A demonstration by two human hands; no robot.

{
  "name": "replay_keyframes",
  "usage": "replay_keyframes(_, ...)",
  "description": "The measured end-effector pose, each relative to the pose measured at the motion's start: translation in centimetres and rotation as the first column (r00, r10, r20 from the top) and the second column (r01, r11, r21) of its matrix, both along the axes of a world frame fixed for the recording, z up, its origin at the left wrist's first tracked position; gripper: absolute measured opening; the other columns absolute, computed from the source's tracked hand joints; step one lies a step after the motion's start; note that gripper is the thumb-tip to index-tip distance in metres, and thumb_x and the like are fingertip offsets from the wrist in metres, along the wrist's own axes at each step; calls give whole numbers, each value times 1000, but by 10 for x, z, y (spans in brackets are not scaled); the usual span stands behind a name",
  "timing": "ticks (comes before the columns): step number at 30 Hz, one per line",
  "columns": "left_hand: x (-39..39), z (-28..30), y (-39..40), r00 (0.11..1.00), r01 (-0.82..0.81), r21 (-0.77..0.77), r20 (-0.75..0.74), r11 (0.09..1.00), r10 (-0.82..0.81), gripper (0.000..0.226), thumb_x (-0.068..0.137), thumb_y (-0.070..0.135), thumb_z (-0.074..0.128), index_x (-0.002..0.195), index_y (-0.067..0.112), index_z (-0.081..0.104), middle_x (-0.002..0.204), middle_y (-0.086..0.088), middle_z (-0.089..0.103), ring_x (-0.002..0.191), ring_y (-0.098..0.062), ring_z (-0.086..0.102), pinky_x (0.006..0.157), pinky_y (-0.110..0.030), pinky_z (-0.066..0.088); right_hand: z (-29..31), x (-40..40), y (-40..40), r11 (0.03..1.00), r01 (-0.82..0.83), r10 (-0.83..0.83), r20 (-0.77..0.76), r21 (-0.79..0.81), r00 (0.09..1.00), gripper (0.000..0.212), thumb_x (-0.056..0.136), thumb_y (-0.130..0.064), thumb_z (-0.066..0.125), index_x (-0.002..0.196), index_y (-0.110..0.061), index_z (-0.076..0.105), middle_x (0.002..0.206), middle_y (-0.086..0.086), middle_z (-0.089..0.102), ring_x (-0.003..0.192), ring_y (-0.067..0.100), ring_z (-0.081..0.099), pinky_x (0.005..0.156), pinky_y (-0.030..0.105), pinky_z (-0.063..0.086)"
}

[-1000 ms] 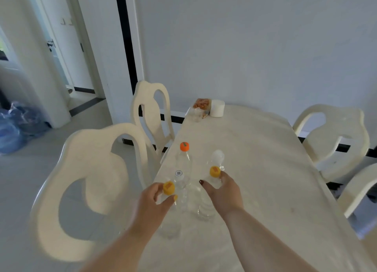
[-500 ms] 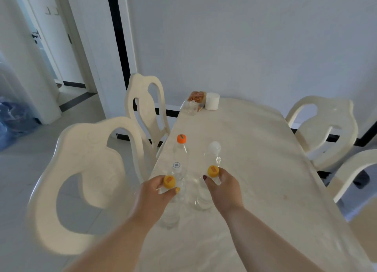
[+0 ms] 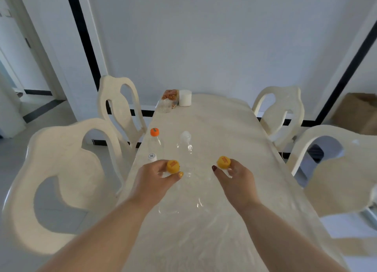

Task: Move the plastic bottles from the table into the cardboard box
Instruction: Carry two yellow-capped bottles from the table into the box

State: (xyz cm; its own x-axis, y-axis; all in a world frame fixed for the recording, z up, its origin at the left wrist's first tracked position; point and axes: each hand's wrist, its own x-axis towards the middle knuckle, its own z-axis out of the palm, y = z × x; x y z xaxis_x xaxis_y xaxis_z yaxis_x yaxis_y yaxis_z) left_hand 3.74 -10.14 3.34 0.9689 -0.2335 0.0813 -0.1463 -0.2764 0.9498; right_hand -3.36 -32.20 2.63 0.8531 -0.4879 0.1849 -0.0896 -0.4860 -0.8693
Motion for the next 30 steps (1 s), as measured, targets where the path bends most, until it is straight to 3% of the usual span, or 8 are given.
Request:
replay_keyframes(5, -36, 24, -57, 983, 165, 24, 80, 986, -167, 15, 72, 29, 86, 85, 25, 79, 86, 12, 78, 88, -9, 70, 83, -21, 51, 33, -63, -44, 995, 78, -76, 49, -55, 996, 17, 81, -51, 65, 83, -34, 63, 79, -25, 66, 85, -18, 54, 65, 13, 38)
replay_keyframes(8, -68, 40, -108, 941, 317, 20, 115, 948, -317, 8, 74, 20, 86, 80, 22, 80, 85, 10, 78, 88, -14, 69, 81, -13, 49, 48, -117, -82, 987, 150, -147, 52, -50, 988, 30, 73, -63, 58, 85, -35, 64, 77, -18, 66, 79, -5, 58, 64, 22, 40)
replay_keyframes(14, -137, 55, -210, 823, 557, 18, 116, 830, -555, 9, 75, 20, 85, 83, 19, 80, 89, 0, 79, 95, -23, 69, 93, -36, 53, 67, -226, -161, 962, 271, -270, 57, -22, 961, 14, 77, -52, 65, 68, -42, 61, 51, -22, 54, 48, 1, 50, 48, 11, 35)
replay_keyframes(18, -198, 58, -287, 748, 657, 3, 122, 754, -653, 11, 78, 23, 82, 85, 16, 80, 91, -9, 78, 97, -31, 67, 91, -37, 53, 73, -308, -229, 931, 361, -361, 14, -48, 933, 21, 81, -43, 70, 66, -33, 62, 51, -25, 57, 45, 0, 52, 41, 10, 35)
replay_keyframes(21, -248, 60, -349, 688, 721, -9, 132, 693, -714, 17, 78, 25, 81, 84, 10, 78, 91, -19, 74, 97, -36, 67, 97, -41, 53, 78, -367, -282, 916, 396, -398, -15, -65, 917, 22, 82, -41, 71, 66, -28, 63, 52, -23, 58, 46, -1, 52, 47, 16, 36)
replay_keyframes(24, -293, 64, -407, 646, 760, -20, 132, 650, -752, 18, 75, 32, 81, 84, 17, 79, 90, -14, 76, 96, -31, 70, 96, -45, 54, 83, -415, -330, 899, 433, -436, -36, -72, 899, 18, 82, -40, 72, 74, -24, 68, 50, -19, 55, 44, 3, 47, 50, 20, 36)
replay_keyframes(28, -337, 69, -480, 621, 782, -44, 138, 622, -772, 17, 77, 32, 82, 88, 19, 80, 90, -1, 79, 95, -18, 71, 93, -31, 53, 89, -462, -394, 863, 504, -505, -28, -45, 862, 19, 81, -37, 74, 83, -18, 71, 64, -6, 62, 52, 11, 46, 57, 26, 39)
replay_keyframes(30, -351, 73, -517, 618, 785, -55, 132, 617, -775, 15, 78, 28, 83, 90, 19, 80, 93, 6, 79, 96, -14, 71, 95, -30, 52, 93, -477, -427, 839, 543, -544, -26, -38, 839, 16, 80, -37, 73, 79, -21, 70, 63, -11, 61, 54, 10, 47, 59, 26, 38)
